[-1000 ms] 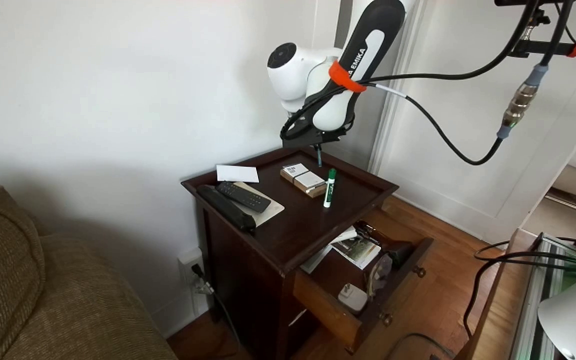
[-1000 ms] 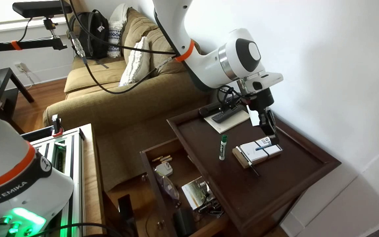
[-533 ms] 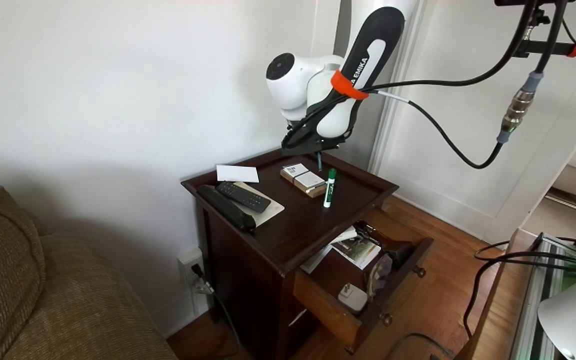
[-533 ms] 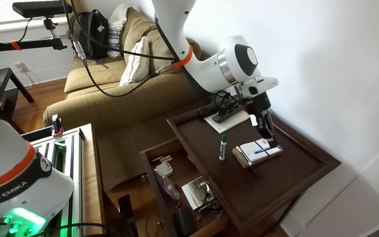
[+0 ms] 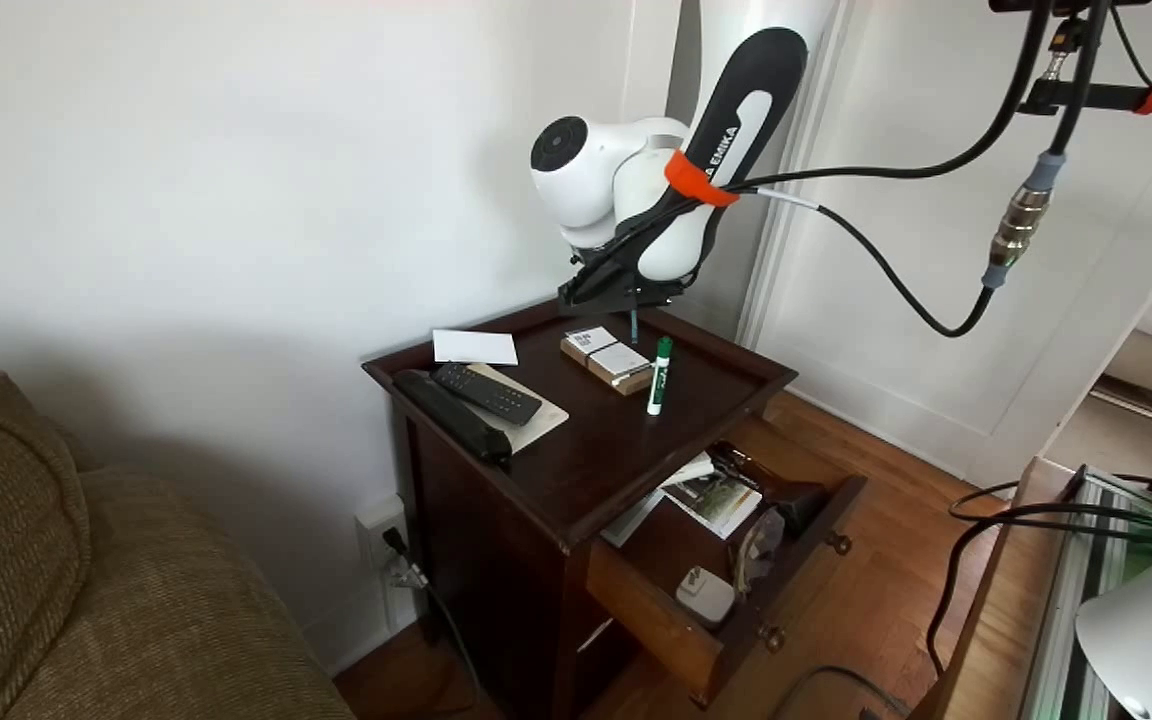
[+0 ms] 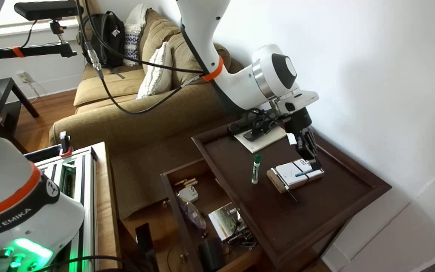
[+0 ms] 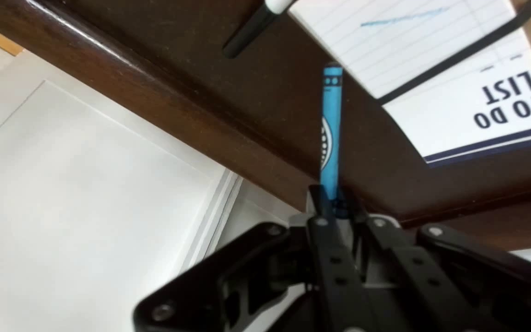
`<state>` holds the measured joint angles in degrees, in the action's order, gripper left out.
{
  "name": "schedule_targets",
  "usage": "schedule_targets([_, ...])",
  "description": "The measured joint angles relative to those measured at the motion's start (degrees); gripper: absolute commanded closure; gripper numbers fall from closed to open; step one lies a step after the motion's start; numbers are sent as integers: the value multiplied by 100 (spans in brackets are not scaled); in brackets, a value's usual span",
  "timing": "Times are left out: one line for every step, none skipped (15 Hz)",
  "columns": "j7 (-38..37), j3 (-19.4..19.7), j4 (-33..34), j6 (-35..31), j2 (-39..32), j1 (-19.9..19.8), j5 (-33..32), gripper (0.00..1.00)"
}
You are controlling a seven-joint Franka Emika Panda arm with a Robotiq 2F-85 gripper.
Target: Use the crayon to write on the white book.
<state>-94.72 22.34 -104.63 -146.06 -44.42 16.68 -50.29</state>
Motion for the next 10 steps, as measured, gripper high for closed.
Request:
schedule_targets([-76, -21, 28, -42, -23, -36, -35, 98])
schedule_targets([-135, -48, 58, -97, -46, -77, -53, 98])
schedule_targets([-192, -88, 91, -144, -73, -124, -55, 98])
schedule_targets([-233, -126, 126, -191, -103, -167, -55, 98])
schedule_targets([-272, -154, 151, -241, -130, -200, -55, 98])
schedule_targets([-300, -177, 180, -278, -160, -225, -55, 98])
schedule_targets([-314, -197, 205, -298, -186, -245, -55, 98])
schedule_targets([-317, -214, 227, -302, -207, -264, -55, 98])
schedule_targets([-317, -223, 247, -302, -222, -278, -55, 98])
schedule_targets([-317, -234, 262, -302, -233, -292, -55, 98])
